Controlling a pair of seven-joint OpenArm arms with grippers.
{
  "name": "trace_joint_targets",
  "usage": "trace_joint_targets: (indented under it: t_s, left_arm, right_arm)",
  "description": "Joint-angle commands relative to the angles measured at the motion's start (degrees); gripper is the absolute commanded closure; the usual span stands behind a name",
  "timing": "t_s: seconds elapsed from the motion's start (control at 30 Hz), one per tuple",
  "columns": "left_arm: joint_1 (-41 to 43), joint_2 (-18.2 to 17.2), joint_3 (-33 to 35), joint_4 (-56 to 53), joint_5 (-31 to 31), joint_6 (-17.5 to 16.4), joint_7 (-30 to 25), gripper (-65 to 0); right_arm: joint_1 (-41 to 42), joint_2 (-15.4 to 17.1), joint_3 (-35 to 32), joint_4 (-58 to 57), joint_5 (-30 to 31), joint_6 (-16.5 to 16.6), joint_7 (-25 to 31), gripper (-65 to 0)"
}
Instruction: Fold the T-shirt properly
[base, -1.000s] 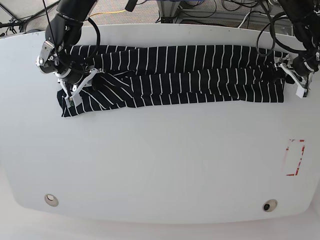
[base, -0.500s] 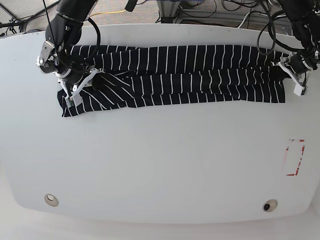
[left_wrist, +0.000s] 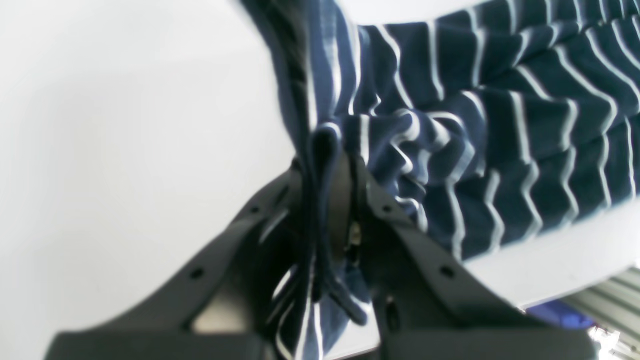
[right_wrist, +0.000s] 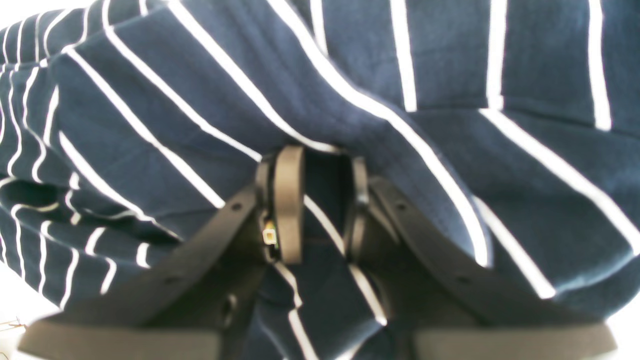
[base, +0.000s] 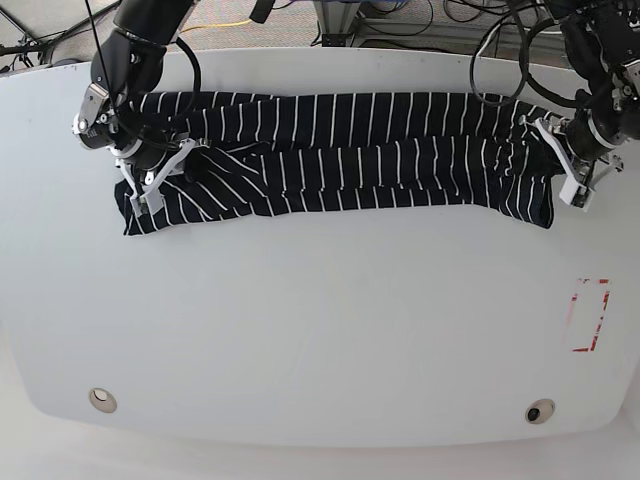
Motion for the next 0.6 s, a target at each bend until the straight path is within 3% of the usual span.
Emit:
trace_joint_targets:
  t_s: [0.0, 0.43, 0.57]
  left_arm:
    - [-0.53, 1.78, 4.74, 3.76, -1.35, -0.25, 1.56, -1.3]
    - [-9.41, 10.92, 30.23, 3.06, -0.64, -0.25, 2.35, -1.5]
    - [-10.99, 13.65, 36.38, 3.06, 4.72, -0.25, 2.53, -1.7]
  right_arm:
    - [0.63, 0.61, 0.07, 0.71, 0.13, -0.05, 0.40, -12.2]
    - [0.80, 0.61, -0.19, 0.62, 0.13, -0.05, 0.40, -12.2]
    - [1.51, 0.52, -0.19, 0.80, 0.13, -0.05, 0.40, -12.2]
